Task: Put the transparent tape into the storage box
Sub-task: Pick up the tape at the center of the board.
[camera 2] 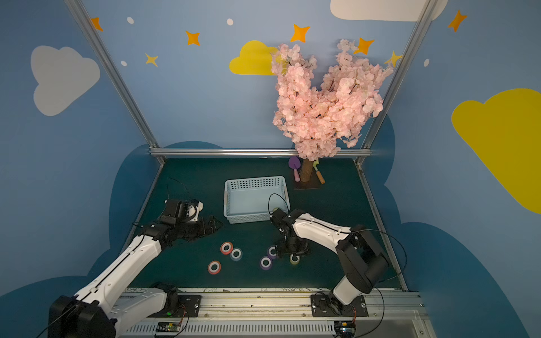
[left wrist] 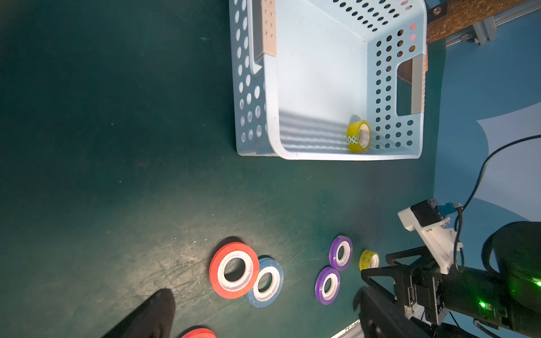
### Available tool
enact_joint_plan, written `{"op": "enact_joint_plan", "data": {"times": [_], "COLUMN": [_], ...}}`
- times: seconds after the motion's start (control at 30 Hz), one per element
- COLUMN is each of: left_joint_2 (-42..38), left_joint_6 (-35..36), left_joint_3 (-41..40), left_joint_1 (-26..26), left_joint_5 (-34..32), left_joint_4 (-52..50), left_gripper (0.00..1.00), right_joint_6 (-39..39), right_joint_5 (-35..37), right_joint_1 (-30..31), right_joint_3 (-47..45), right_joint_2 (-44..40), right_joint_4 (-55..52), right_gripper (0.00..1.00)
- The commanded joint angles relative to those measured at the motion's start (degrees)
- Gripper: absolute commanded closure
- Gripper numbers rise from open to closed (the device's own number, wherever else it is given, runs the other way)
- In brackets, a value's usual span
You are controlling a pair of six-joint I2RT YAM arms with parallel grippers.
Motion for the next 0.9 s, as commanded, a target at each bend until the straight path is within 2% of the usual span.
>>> {"op": "enact_joint_plan", "data": {"times": [0.0,0.3,0.5,0.87], "left_joint_2": [-0.41,-0.73,-0.42,-0.43], "left_joint_6": [0.93,0.33,0.16,-0.18], "left_joint_3": [-0.59,-1.29,-1.20,-1.27], "left_joint_1": [0.21,0.26,0.20,0.18], "left_joint_5": [0.62,0.41,0.36,0.15], "left_joint_4": [-1.36,-0.97,-0.88,-0.74], "left_gripper": [0.00,0.00,0.00,0.00], "right_joint_6": [0.76,1.58,1.56,1.20], "right_joint_5": [-0.05,-0.45,-0.58,-0.80], "right_joint_1": [0.26,-0.30,-0.93,-2.44], "right_joint_3": [-1.35,-4.11,-4.57,-4.37], "right_joint_2": [1.08,0.96,1.27,1.44], "right_joint_4": [1.25,3.00,3.57,3.57], "right_gripper": [0.11,0.24,0.37,0.43]}}
